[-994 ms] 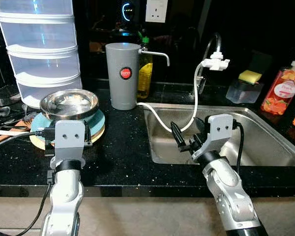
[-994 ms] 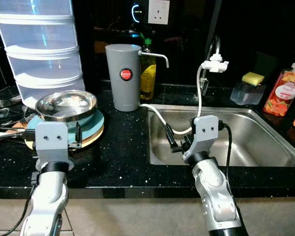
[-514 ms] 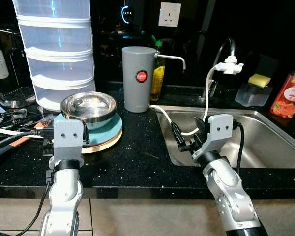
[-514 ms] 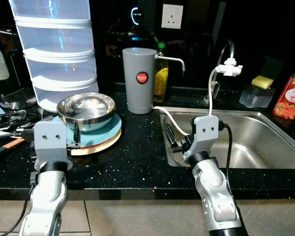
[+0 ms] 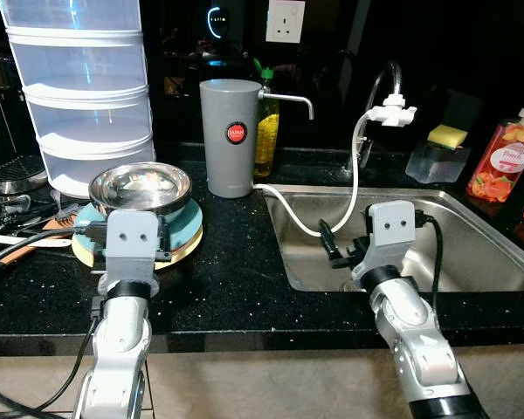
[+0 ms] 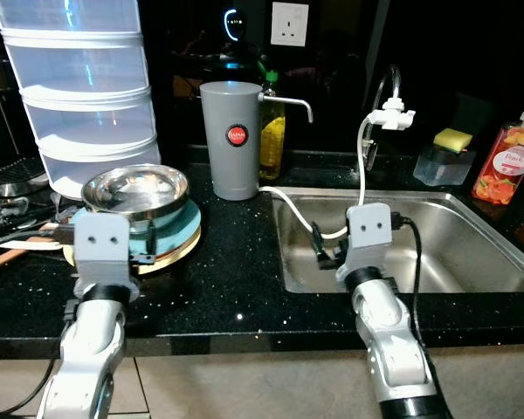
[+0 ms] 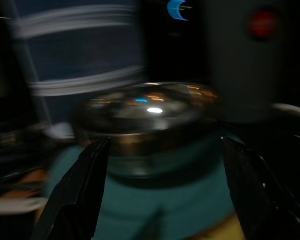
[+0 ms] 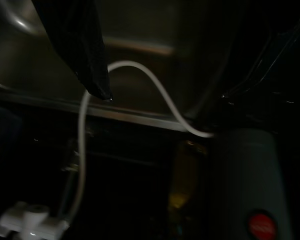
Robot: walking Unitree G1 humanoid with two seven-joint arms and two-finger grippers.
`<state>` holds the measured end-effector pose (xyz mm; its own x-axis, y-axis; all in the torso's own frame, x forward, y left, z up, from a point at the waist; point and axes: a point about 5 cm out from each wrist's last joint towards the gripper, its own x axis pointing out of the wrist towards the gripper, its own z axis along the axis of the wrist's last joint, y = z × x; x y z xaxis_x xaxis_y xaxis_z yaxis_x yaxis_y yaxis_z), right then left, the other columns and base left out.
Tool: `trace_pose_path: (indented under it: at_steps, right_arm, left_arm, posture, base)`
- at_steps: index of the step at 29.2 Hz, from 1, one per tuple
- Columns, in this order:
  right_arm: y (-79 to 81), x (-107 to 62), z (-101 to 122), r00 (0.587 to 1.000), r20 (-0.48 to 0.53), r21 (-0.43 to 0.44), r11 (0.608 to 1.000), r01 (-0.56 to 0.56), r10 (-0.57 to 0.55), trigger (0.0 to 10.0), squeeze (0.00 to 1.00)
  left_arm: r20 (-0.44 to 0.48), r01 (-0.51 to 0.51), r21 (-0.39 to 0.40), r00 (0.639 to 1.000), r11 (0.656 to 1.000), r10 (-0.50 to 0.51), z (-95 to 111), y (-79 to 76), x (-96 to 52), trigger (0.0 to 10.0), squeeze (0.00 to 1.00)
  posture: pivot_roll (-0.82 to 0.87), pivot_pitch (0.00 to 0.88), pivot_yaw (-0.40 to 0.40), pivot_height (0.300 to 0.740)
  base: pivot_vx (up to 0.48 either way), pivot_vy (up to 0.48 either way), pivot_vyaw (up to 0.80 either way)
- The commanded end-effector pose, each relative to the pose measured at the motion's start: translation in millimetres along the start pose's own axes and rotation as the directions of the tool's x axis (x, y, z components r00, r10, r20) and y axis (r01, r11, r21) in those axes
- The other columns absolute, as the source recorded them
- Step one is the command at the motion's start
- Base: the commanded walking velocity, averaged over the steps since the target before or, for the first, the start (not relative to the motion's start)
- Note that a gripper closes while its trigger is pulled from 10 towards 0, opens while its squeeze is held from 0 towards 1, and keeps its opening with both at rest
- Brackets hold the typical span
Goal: Kitchen organization
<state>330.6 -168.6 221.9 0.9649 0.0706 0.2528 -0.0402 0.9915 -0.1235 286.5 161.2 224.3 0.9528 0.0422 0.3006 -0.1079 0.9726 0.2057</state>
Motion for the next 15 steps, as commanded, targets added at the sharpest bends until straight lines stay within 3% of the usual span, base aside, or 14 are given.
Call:
trace_pose_path:
  at_steps: [1, 3, 6, 8, 11, 12, 15]
  right_arm:
    - [-17.3, 2.8, -4, 0.996, -0.068, -0.043, 0.997, 0.063, -0.066, 10.0, 0.0]
    - [-22.0, 4.7, -2, 0.994, -0.087, -0.007, 0.998, 0.066, -0.066, 10.0, 0.0]
    - [-19.1, 5.8, 1, 0.991, -0.134, 0.023, 1.0, 0.013, -0.009, 10.0, 0.0]
    - [-11.6, 4.6, 2, 0.987, -0.147, 0.012, 0.998, -0.067, 0.068, 10.0, 0.0]
    - [-8.0, 2.8, -1, 0.982, -0.169, 0.01, 0.996, -0.089, 0.09, 10.0, 0.0]
    - [-6.1, 1.0, -5, 0.975, -0.202, 0.044, 0.996, -0.08, 0.087, 10.0, 0.0]
    - [-3.8, -0.3, -9, 0.969, -0.228, 0.082, 0.993, -0.08, 0.097, 10.0, 0.0]
  left_arm:
    - [-0.011, 0.163, -0.001, 0.987, 0.987, -0.163, 1, -9.3, 1.9, 10.0, 0.0]
    - [-0.007, 0.234, 0.048, 0.972, 0.971, -0.234, 3, -11.4, 1.1, 10.0, 0.0]
    - [-0.016, 0.217, 0.06, 0.976, 0.974, -0.217, 3, -8.5, 1.7, 10.0, 0.0]
    - [-0.067, 0.153, 0.025, 0.986, 0.988, -0.151, -1, -4.2, 3.1, 10.0, 0.0]
    - [-0.124, 0.127, -0.016, 0.984, 0.992, -0.128, -7, -4.4, 2.9, 10.0, 0.0]
    - [-0.137, 0.14, -0.058, 0.98, 0.988, -0.147, -7, -6.8, 1.8, 10.0, 0.0]
    - [-0.114, 0.17, -0.067, 0.977, 0.983, -0.177, -3, -8.5, 1.3, 10.0, 0.0]
  posture:
    - [0.12, 0.036, -0.08, 0.74]
    - [0.12, 0.036, -0.08, 0.74]
    - [0.12, 0.039, -0.075, 0.74]
    - [0.11, 0.04, -0.071, 0.74]
    - [0.11, 0.038, -0.07, 0.74]
    - [0.11, 0.038, -0.07, 0.74]
    - [0.12, 0.041, -0.071, 0.74]
  base:
    - [0.0, 0.0, 0.0]
    - [0.0, 0.0, 0.0]
    - [0.0, 0.0, 0.0]
    - [0.0, 0.0, 0.0]
    - [0.0, 0.0, 0.0]
    - [0.0, 0.0, 0.0]
    - [0.0, 0.0, 0.0]
